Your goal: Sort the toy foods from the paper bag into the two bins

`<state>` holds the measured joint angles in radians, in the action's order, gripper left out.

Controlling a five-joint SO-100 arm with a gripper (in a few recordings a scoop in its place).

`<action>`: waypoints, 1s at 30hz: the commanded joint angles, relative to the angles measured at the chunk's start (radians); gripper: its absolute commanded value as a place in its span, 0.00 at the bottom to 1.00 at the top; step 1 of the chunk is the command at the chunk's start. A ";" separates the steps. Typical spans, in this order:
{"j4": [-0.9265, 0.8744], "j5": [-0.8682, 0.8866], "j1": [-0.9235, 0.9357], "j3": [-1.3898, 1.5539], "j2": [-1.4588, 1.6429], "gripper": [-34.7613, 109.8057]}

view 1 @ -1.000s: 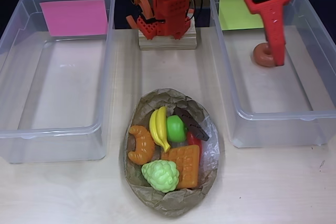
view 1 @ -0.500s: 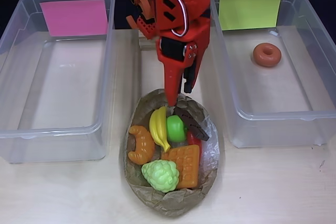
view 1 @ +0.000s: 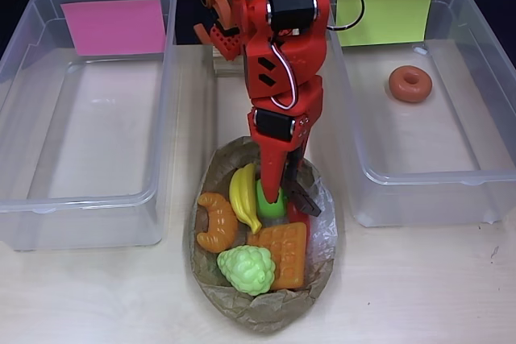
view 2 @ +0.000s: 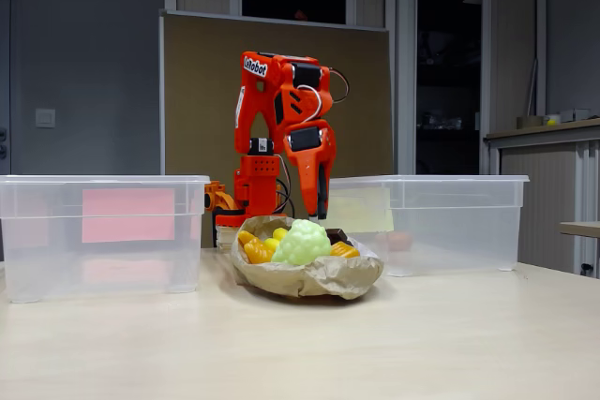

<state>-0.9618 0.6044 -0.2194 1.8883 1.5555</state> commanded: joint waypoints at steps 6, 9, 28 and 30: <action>0.057 0.060 -0.038 0.014 -0.044 0.41; 0.083 0.084 -0.051 0.021 -0.064 0.40; 0.153 0.198 -0.084 0.075 -0.092 0.35; 0.158 0.206 -0.086 0.075 -0.094 0.33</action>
<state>-0.8145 0.7854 -0.2853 1.9589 1.4435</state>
